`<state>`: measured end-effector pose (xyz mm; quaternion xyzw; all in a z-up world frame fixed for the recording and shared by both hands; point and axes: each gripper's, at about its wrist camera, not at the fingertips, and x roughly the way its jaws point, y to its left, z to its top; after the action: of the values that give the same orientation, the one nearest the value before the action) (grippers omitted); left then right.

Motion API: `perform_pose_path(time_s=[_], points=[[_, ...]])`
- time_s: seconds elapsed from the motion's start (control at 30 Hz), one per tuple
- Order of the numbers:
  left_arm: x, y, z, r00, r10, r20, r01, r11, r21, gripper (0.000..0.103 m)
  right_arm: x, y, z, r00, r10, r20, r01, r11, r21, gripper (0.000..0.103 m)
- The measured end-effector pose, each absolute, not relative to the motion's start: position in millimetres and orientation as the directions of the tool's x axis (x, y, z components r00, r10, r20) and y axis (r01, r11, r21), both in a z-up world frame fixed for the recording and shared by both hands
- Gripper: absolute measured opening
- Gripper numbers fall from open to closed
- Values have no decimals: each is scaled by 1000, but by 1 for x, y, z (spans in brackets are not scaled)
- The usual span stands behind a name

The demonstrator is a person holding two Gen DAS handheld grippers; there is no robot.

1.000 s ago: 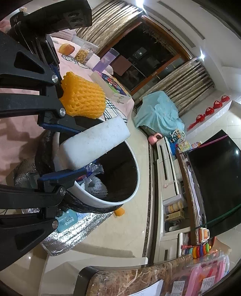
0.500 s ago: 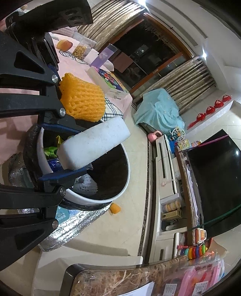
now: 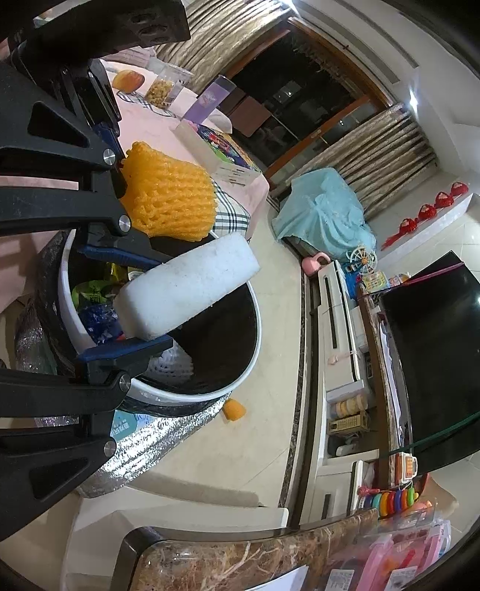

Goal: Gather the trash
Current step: 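Carry the orange foam net and white sponge over the trash bin with both tools, then open both tools to drop the foam net and sponge into the bin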

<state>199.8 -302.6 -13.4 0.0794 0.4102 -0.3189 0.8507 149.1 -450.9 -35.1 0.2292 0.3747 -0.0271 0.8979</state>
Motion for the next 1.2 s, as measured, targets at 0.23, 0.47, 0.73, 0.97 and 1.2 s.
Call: perform_pose_path(time_s=[0.23,0.47,0.73,0.97,1.2], points=[[203,-306,-16,459,-466,-756,607,786,-115,12,153,-454,-36,710,116,-694,226,896,382,36],[205,-311,-16,460,-463,-758,611,784,-108,12,158,-455,-38,702,117,-702,225,899,375,36],[208,-312,-16,457,-461,-761,611,784,-108,12,163,-459,-41,692,113,-713,235,898,371,39],[211,-312,-18,455,-455,-765,601,791,-113,18,165,-461,-41,688,114,-717,244,894,376,42],[210,-305,-18,461,-450,-764,589,800,-116,32,161,-461,-36,698,108,-708,252,888,384,58]])
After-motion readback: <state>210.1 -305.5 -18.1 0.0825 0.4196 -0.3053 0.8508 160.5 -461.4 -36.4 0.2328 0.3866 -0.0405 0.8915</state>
